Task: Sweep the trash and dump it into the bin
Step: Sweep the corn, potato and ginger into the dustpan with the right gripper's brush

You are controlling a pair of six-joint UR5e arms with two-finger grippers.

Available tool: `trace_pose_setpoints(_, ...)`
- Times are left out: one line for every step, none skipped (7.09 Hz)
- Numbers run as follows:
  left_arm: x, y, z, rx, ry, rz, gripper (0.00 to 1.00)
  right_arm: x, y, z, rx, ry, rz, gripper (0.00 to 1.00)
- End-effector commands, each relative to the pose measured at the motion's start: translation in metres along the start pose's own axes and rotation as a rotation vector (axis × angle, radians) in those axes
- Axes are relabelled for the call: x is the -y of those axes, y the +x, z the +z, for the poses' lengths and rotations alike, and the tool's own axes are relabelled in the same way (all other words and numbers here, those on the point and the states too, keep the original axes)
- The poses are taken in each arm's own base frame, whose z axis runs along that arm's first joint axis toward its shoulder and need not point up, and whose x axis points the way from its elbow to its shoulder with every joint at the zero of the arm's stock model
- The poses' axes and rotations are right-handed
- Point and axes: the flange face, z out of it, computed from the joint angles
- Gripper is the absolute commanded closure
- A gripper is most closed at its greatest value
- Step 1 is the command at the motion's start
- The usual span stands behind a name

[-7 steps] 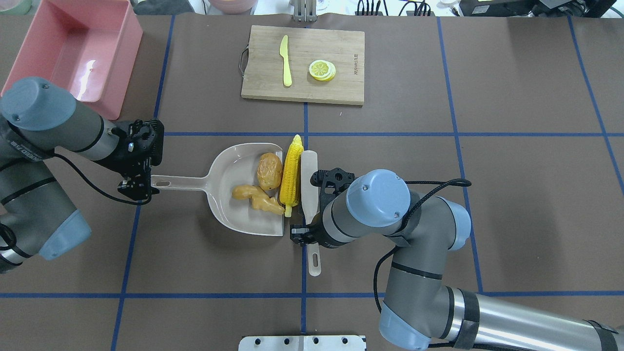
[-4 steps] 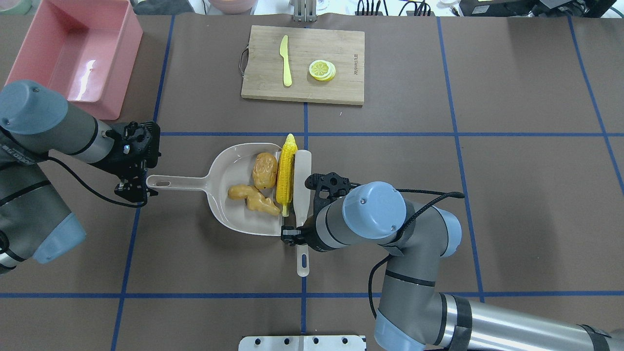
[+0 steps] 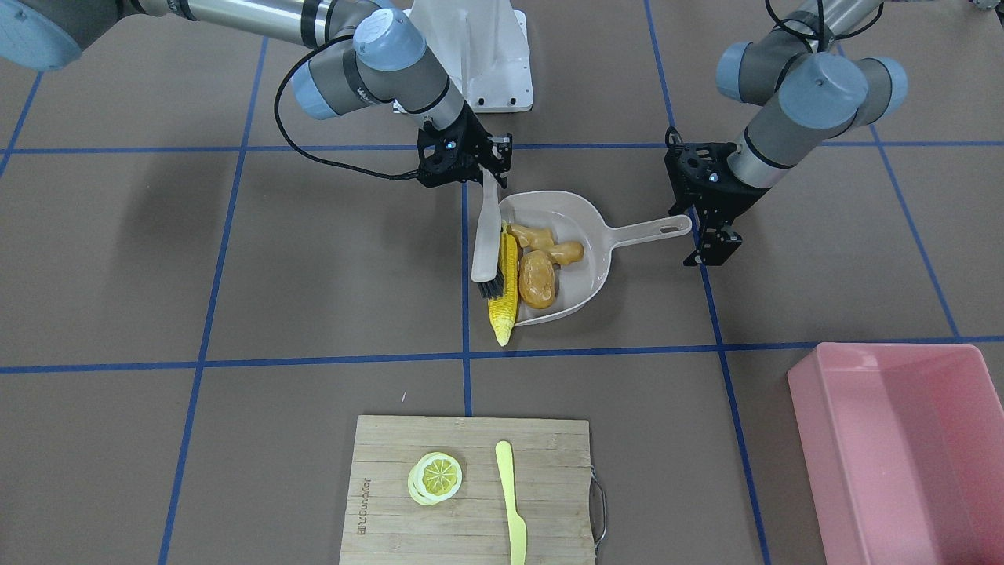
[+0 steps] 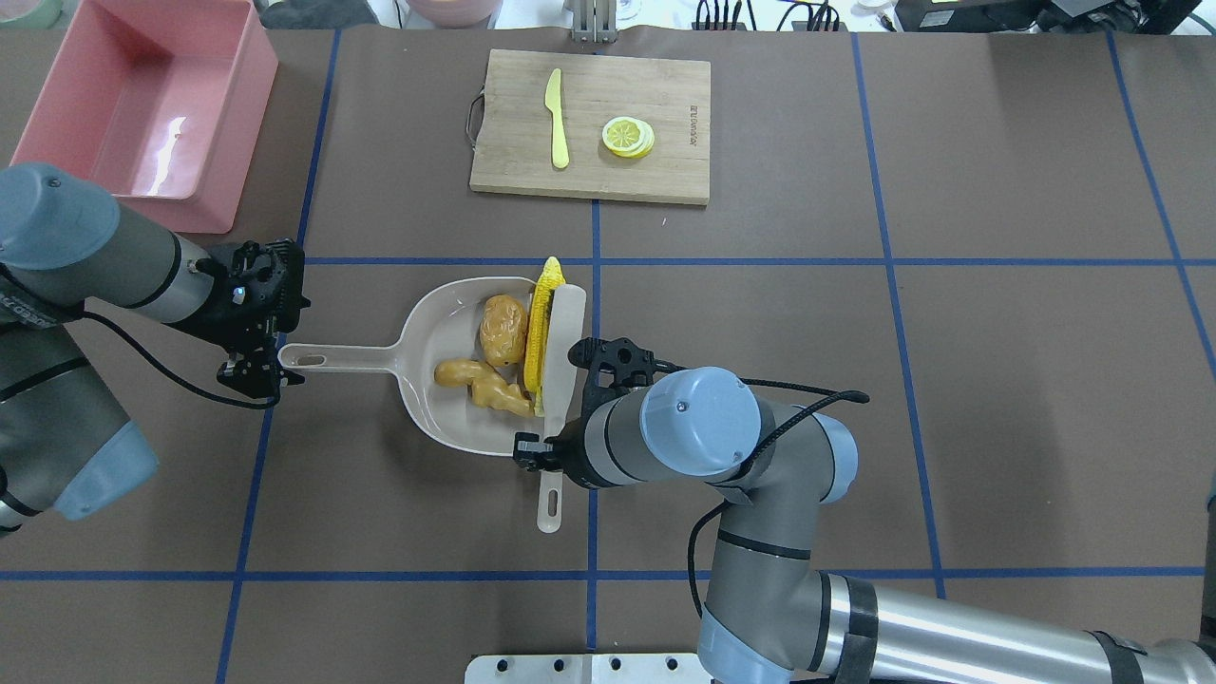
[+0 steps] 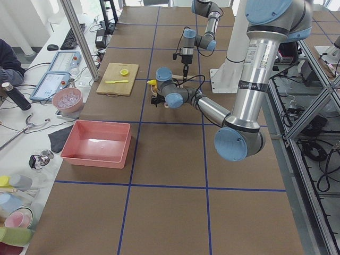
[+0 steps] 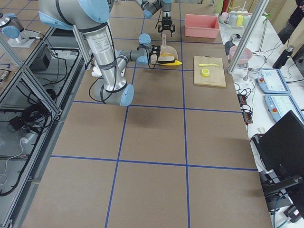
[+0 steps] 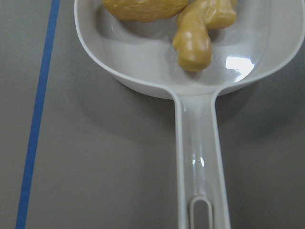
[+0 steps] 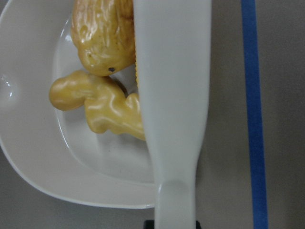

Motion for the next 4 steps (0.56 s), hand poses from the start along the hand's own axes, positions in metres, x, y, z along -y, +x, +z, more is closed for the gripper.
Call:
trace_pose_setpoints(0.000,0.000,-0.001,-0.001,0.003,-0.001,0.03,-0.003,-0.007,-0.006,0.026,-0.002,0.031,1.00)
trace_pose_setpoints(-0.001,0.000,-0.001,-0.001,0.001,-0.002,0.03,-0.003,-0.007,-0.007,0.033,-0.002,0.032,1.00)
trace_pose_setpoints(0.000,0.000,-0.001,-0.001,0.003,-0.001,0.03,0.011,0.002,-0.013,0.022,0.012,0.037,1.00)
trace_pose_setpoints(0.000,0.000,-0.001,0.001,0.001,-0.001,0.03,0.030,0.010,-0.028,0.021,-0.005,0.045,1.00)
